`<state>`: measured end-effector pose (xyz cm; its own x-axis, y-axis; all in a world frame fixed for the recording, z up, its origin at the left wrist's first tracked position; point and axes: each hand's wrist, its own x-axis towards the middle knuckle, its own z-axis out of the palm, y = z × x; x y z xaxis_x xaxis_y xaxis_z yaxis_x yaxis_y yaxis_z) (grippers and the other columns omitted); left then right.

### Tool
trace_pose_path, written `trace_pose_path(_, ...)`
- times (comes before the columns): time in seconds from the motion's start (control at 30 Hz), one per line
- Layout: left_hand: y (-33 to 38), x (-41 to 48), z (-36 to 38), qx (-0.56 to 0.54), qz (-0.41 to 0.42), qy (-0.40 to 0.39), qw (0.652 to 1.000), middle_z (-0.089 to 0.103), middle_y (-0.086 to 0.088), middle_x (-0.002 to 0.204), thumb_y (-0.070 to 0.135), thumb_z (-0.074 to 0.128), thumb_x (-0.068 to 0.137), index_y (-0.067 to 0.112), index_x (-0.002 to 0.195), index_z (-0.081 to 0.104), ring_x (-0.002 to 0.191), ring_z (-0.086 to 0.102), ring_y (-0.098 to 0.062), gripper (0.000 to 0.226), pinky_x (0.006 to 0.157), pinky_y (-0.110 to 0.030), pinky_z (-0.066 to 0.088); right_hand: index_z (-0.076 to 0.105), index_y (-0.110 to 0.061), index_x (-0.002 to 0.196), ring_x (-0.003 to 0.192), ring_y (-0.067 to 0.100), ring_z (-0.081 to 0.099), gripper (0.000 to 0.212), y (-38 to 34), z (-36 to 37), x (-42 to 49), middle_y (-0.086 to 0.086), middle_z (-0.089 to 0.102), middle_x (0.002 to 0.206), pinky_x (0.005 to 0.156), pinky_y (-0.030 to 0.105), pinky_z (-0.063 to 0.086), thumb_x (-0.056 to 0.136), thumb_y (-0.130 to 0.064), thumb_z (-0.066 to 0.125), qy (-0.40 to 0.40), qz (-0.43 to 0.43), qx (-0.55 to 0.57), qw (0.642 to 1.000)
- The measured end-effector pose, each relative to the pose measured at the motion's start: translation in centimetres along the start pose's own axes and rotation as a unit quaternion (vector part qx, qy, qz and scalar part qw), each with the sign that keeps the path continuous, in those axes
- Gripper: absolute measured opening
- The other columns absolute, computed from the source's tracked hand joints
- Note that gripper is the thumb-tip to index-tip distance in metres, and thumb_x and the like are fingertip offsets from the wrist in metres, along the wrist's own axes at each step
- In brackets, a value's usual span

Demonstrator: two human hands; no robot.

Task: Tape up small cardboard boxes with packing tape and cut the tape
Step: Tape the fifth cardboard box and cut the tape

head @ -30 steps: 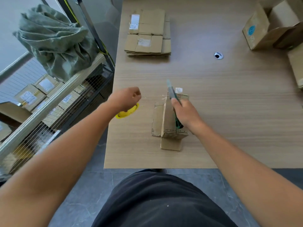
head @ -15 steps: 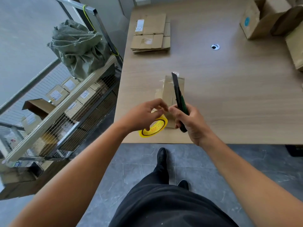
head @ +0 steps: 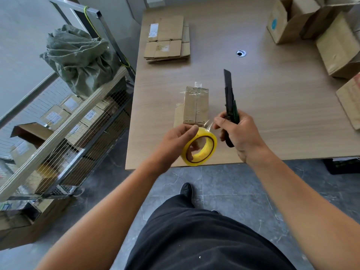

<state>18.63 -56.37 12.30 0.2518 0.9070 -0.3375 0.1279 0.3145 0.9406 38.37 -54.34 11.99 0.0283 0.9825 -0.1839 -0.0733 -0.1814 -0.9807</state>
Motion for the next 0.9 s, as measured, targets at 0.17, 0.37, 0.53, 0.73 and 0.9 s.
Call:
trace_pose_path(0.17, 0.3, 2.5, -1.7, -0.016, 0.021, 0.0, 1.0, 0.062, -0.012, 0.087, 0.038, 0.055, 0.1, 0.016, 0.105, 0.069, 0.068, 0.064, -0.032, 0.027, 0.048, -0.031, 0.051, 0.062, -0.017, 0.081, 0.057, 0.019, 0.058, 0.011, 0.5, 0.6, 1.3, 0.004, 0.065, 0.069, 0.051, 0.034, 0.046, 0.087, -0.014, 0.07, -0.013, 0.058, 0.062, 0.996)
trace_pose_path(0.37, 1.7, 5.9, -4.2, 0.004, 0.045, -0.083, 0.995, 0.058, -0.006, 0.087, 0.028, 0.053, 0.104, 0.019, 0.111, 0.068, 0.065, 0.061, -0.025, 0.019, 0.056, -0.033, 0.053, 0.059, -0.018, 0.083, 0.056, 0.016, 0.055, 0.018, -0.4, 2.3, 3.5, 0.002, 0.062, 0.068, 0.055, 0.034, 0.047, 0.088, -0.014, 0.076, 0.09, 0.021, 0.03, 0.995)
trace_pose_path(0.53, 1.5, 7.6, -9.9, 0.313, 0.01, -0.113, 0.943, 0.067, 0.01, 0.063, 0.056, 0.064, 0.091, 0.036, 0.103, 0.068, 0.048, 0.062, -0.01, 0.024, 0.044, -0.026, 0.051, 0.059, -0.023, 0.08, 0.051, 0.012, 0.056, 0.019, 0.6, 2.4, 4.1, -0.006, 0.06, 0.06, 0.05, 0.027, 0.05, 0.087, -0.018, 0.076, 0.226, 0.016, 0.062, 0.972)
trace_pose_path(0.73, 2.5, 12.4, -13.7, 0.526, 0.0, -0.176, 0.832, 0.068, 0.013, 0.09, 0.061, 0.062, 0.089, 0.039, 0.092, 0.068, 0.046, 0.065, -0.012, 0.023, 0.043, -0.019, 0.041, 0.052, -0.018, 0.086, 0.052, 0.016, 0.055, 0.019, 5.0, 2.2, 4.6, -0.003, 0.06, 0.062, 0.051, 0.028, 0.048, 0.096, -0.014, 0.067, 0.224, 0.093, 0.051, 0.969)
trace_pose_path(0.9, 2.4, 16.9, -13.8, 0.51, -0.016, -0.189, 0.839, 0.068, 0.023, 0.088, 0.044, 0.066, 0.092, 0.031, 0.086, 0.067, 0.04, 0.061, -0.015, 0.014, 0.042, -0.019, 0.043, 0.053, -0.015, 0.088, 0.053, 0.014, 0.056, 0.017, 8.7, 2.4, 7.9, -0.005, 0.06, 0.061, 0.051, 0.028, 0.049, 0.094, -0.012, 0.068, 0.256, 0.149, 0.093, 0.951)
